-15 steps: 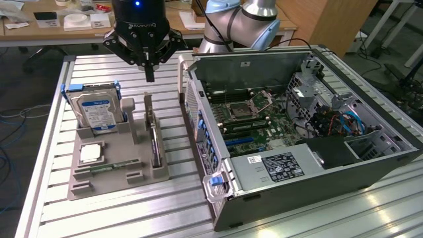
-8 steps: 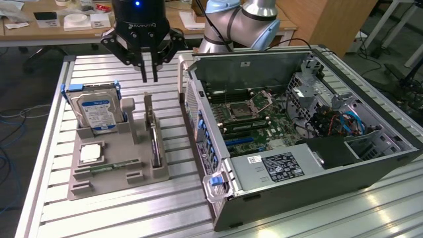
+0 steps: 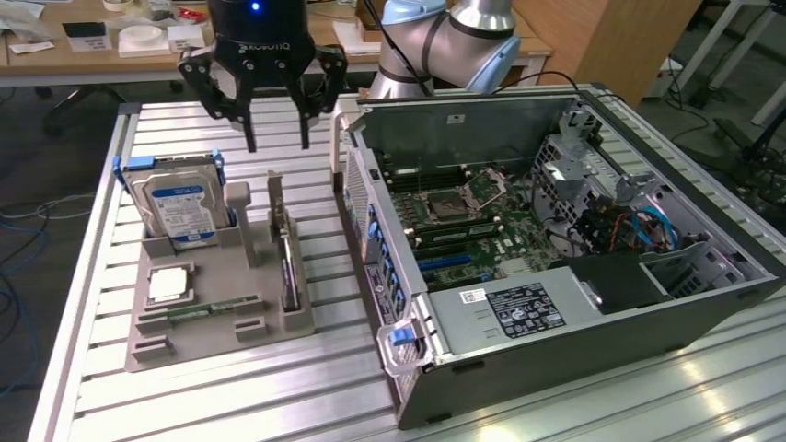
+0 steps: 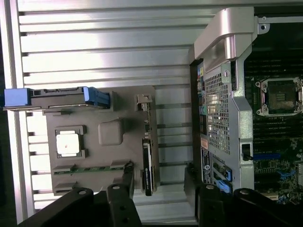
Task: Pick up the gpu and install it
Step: 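Pick up the gpu and move the gpu toward the slot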
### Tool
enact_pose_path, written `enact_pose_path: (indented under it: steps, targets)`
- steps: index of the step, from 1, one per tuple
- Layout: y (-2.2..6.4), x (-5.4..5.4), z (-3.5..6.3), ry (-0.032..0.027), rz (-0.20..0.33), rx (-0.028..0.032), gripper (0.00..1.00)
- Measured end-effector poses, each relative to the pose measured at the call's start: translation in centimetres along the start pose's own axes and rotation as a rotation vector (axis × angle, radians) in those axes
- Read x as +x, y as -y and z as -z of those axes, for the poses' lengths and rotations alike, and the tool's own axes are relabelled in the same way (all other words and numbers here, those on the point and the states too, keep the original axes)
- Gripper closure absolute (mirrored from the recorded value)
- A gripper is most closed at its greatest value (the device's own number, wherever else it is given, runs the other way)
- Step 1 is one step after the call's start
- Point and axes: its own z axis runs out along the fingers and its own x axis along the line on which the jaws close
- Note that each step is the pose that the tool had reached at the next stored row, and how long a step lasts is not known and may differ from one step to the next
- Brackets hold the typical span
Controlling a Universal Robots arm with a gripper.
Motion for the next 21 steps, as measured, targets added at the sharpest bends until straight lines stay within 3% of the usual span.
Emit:
enact_pose_path:
  steps: [4, 9, 13, 21]
  targets:
    - [-0.30, 0.1, -0.06, -0.0001, 0.004, 0.0009, 0.29]
    - [-0.26, 0.2, -0.72, -0.0084, 0.025, 0.0017, 0.29]
    - [0.41, 0.2, -1.30, -0.0204, 0.032, 0.0022, 0.29]
    - [0.57, 0.2, -1.96, -0.0214, 0.039, 0.0046, 0.29]
